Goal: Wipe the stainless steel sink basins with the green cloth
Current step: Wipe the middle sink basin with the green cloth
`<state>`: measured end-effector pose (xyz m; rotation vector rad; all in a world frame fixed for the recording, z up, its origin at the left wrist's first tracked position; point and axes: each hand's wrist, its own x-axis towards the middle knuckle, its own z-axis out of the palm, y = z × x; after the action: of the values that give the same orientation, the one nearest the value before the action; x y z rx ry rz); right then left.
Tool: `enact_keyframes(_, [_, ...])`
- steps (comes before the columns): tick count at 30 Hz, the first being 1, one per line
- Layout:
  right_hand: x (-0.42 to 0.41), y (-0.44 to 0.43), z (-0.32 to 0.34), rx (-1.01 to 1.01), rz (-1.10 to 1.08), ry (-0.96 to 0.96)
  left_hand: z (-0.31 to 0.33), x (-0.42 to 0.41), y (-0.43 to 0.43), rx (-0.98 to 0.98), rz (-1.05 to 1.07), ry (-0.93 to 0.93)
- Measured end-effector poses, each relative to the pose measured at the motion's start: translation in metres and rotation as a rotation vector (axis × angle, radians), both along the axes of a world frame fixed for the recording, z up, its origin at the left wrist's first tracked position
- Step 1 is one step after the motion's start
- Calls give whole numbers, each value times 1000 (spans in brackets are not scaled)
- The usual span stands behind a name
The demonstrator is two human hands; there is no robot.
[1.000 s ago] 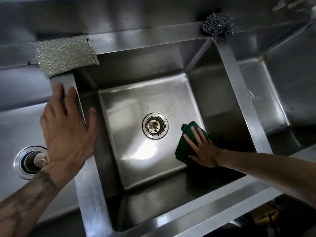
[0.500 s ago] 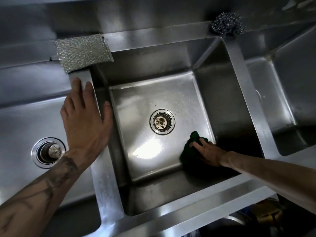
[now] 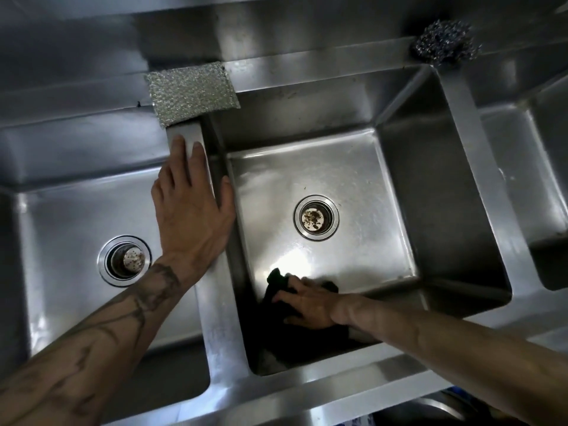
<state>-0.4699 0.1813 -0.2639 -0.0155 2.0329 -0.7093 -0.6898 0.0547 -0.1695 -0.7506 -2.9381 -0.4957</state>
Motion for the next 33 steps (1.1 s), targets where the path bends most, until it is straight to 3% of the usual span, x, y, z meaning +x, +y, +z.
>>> enact_keyframes(6, [13, 49, 10, 13, -123, -166, -2, 1, 0, -14, 2, -13])
enact_keyframes(9, [8, 27, 27, 7, -126, -147, 0, 1, -1, -16, 6, -36])
enact_keyframes(13, [-11, -23, 55, -165, -210, -111, 3, 2, 0, -14, 16, -59])
enact_keyframes(16, [-11, -31, 79, -236, -431, -122, 5, 2, 0, -9, 25, -79])
enact_keyframes(19, [-11, -54, 93, -365, -865, -125, 5, 2, 1, -1, 31, -87])
enact_keyframes(21, [-20, -80, 88, -419, -1190, -63, 6, 3, 0, -7, 34, -102])
enact_keyframes(25, [-74, -91, 79, -462, -1511, 162, 7, 3, 0, -17, 38, -119])
enact_keyframes(28, [-146, -60, 80, -607, -1525, 337, 7, 1, 1, -24, 50, -130])
enact_keyframes(33, [-215, -29, 68, -561, -1429, 499, 7, 1, 2, -2, 54, -141])
